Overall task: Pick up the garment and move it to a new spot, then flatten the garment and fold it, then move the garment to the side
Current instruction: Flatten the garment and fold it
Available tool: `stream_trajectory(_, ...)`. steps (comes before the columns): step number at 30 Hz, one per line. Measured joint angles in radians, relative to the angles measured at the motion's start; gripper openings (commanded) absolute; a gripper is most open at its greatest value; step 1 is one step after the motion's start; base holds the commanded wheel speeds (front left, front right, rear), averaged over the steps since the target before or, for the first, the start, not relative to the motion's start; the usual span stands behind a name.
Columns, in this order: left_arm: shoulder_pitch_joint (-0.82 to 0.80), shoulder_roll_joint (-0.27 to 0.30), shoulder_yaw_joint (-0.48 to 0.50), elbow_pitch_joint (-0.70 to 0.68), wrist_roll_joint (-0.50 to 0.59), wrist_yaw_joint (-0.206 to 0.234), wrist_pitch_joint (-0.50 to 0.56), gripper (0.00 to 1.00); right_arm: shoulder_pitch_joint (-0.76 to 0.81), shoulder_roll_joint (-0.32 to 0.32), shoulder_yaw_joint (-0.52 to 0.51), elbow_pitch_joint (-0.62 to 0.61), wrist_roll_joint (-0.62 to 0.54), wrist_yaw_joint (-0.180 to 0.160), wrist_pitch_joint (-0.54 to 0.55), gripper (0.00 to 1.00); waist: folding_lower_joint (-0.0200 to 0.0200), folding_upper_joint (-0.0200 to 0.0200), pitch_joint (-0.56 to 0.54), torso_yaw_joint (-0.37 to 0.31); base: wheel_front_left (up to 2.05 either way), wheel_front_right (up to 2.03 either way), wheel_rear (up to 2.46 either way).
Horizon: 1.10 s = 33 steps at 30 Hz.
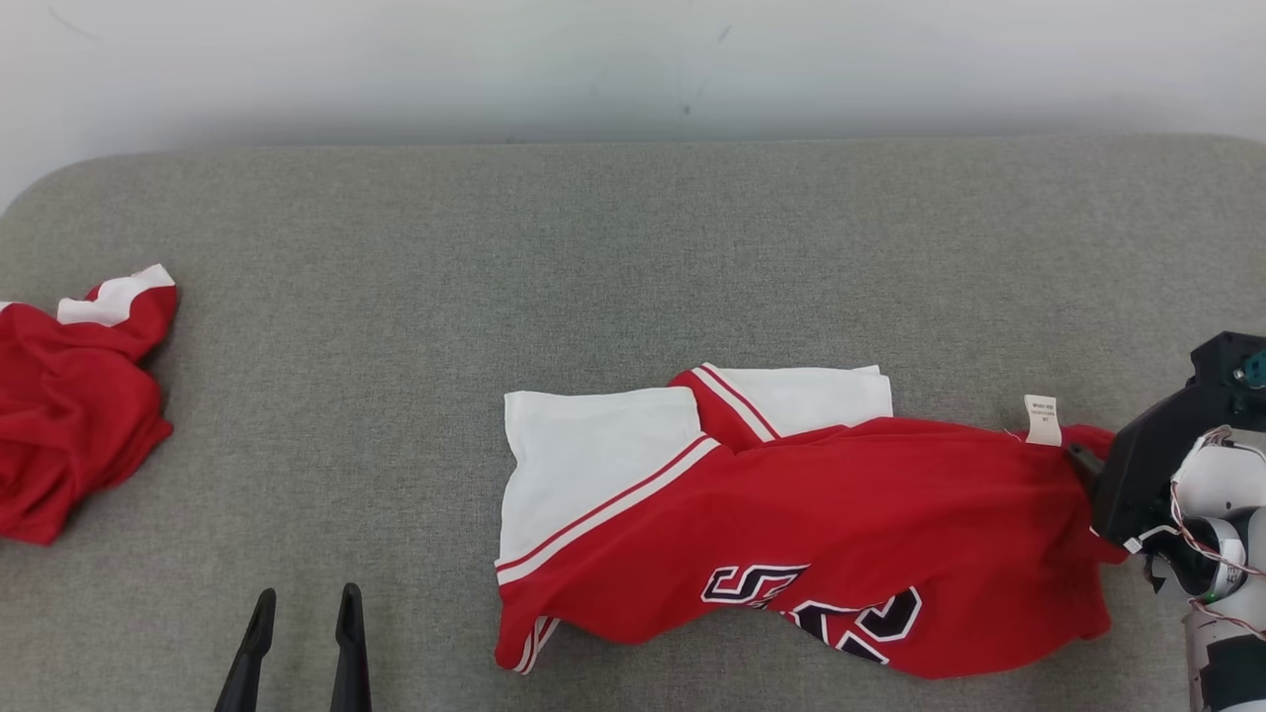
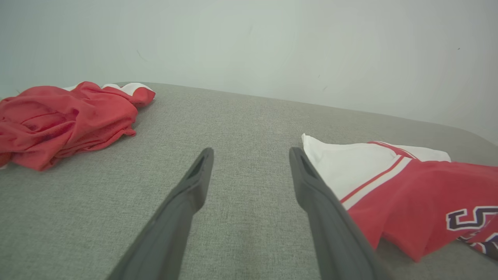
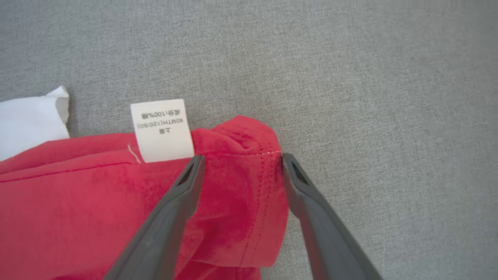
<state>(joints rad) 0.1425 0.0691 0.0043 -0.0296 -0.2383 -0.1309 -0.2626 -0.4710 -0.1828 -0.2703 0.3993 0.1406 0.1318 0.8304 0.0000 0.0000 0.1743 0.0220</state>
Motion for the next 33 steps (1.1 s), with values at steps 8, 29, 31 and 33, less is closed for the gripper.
stream_trajectory(8,0.000,0.000,-0.005,0.002,0.001,0.000,0.000,1.00,-0.001,-0.014,0.016,0.020,-0.002,0.000,-0.022,0.97,0.0000,0.0000,-0.005,-0.001,0.00,0.00,0.00)
stream_trajectory(29,-0.001,0.002,0.000,0.004,-0.001,0.000,0.000,1.00,-0.025,-0.016,0.029,-0.028,-0.015,0.000,-0.109,0.00,0.0000,0.0000,0.003,0.012,0.00,0.00,0.00)
stream_trajectory(31,-0.001,0.001,0.000,0.004,-0.001,0.000,0.000,1.00,-0.029,-0.013,0.022,-0.044,-0.021,0.000,-0.123,0.00,0.0000,0.0000,0.004,0.012,0.00,0.00,0.00)
stream_trajectory(33,-0.002,0.000,0.001,0.003,-0.001,0.000,0.000,1.00,-0.040,-0.008,0.015,-0.061,-0.022,0.000,-0.142,0.00,0.0000,0.0000,0.006,0.013,0.00,0.00,0.00)
